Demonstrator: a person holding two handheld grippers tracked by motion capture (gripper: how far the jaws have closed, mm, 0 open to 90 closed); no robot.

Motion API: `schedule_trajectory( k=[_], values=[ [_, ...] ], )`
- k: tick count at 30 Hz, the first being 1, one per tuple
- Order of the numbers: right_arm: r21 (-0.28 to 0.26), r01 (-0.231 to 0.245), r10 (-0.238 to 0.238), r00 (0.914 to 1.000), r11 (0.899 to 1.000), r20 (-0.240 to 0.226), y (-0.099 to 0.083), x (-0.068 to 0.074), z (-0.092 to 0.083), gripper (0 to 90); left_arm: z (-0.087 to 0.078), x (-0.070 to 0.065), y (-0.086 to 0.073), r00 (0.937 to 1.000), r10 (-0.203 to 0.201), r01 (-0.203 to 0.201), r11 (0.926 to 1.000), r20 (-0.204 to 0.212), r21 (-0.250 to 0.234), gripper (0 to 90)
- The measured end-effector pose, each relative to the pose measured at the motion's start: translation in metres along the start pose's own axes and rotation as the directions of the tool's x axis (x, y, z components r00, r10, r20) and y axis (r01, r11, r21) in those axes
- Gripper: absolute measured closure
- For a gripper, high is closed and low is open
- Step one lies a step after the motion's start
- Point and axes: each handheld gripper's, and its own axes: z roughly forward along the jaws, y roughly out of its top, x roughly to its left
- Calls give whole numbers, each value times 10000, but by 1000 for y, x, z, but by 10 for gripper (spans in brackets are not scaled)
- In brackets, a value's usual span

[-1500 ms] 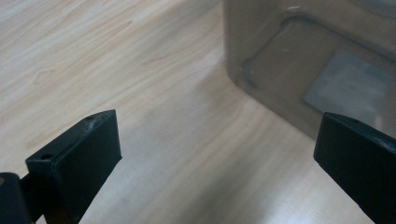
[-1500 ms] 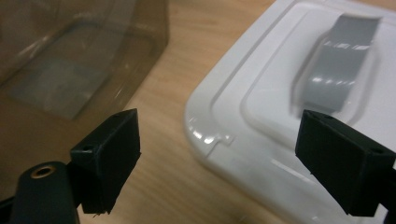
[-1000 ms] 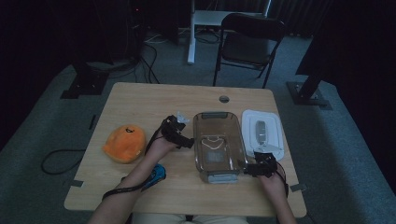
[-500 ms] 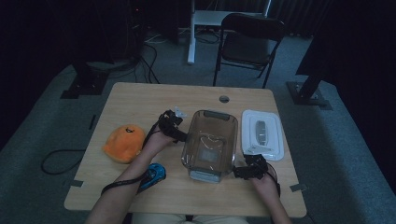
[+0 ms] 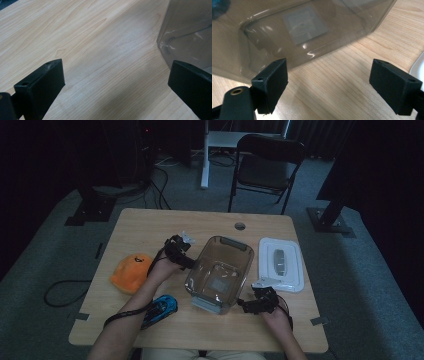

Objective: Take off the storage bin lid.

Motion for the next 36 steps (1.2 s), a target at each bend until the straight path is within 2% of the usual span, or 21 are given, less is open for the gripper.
schedule_trajectory(
  k=[2, 5, 9, 10, 14, 16, 17, 19, 24, 29, 30, 32, 36],
  values=[
    [20, 73, -73, 10000, 10000, 46, -2, 0, 0, 147, -4, 1, -2, 10000, 15, -16, 10000, -54, -36, 13],
    [1, 287, -287, 9994, 9996, 184, -6, -1, -1, 145, -11, 4, -4, 9994, -353, 354, 9993, 64, -135, 13],
    [-111, 232, -231, 9996, 9997, 147, -11, -3, -5, 144, -20, 10, -8, 9983, -574, 571, 9979, -100, -311, 13],
    [-286, 244, -240, 9996, 9993, 127, -15, -5, -7, 144, -22, 11, -9, 9984, -566, 562, 9979, -90, -309, 13],
    [-301, 353, -345, 9990, 9989, 271, -22, -8, -12, 144, -33, 17, -16, 9971, -732, 722, 9964, -194, -441, 13],
    [-292, 255, -247, 9993, 9992, 292, -25, -9, -15, 144, -39, 20, -19, 9968, -802, 798, 9946, -38, -662, 13],
    [-308, 223, -214, 9993, 9993, 294, -27, -9, -17, 144, -42, 22, -21, 9968, -803, 797, 9940, -39, -754, 13],
    [-274, 239, -228, 9990, 9993, 393, -31, -11, -20, 144, -48, 23, -24, 9967, -755, 730, 9943, -301, -777, 13],
    [-181, 158, -149, 9986, 9997, 513, -37, -14, -24, 144, -66, 30, -32, 9964, -760, 728, 9942, -385, -787, 13],
    [-73, 200, -196, 9983, 9998, 547, -41, -13, -27, 142, -81, 40, -44, 9918, -1139, 1094, 9911, -580, -765, 13],
    [-42, 190, -188, 9983, 9998, 545, -41, -12, -27, 141, -84, 42, -48, 9896, -1309, 1261, 9889, -592, -790, 13],
    [95, 289, -294, 9979, 9995, 584, -43, -12, -27, 141, -90, 47, -54, 9867, -1443, 1383, 9871, -744, -807, 13],
    [319, 372, -390, 9975, 9988, 594, -45, -12, -28, 140, -101, 53, -64, 9818, -1728, 1669, 9830, -783, -765, 13]
  ],
)
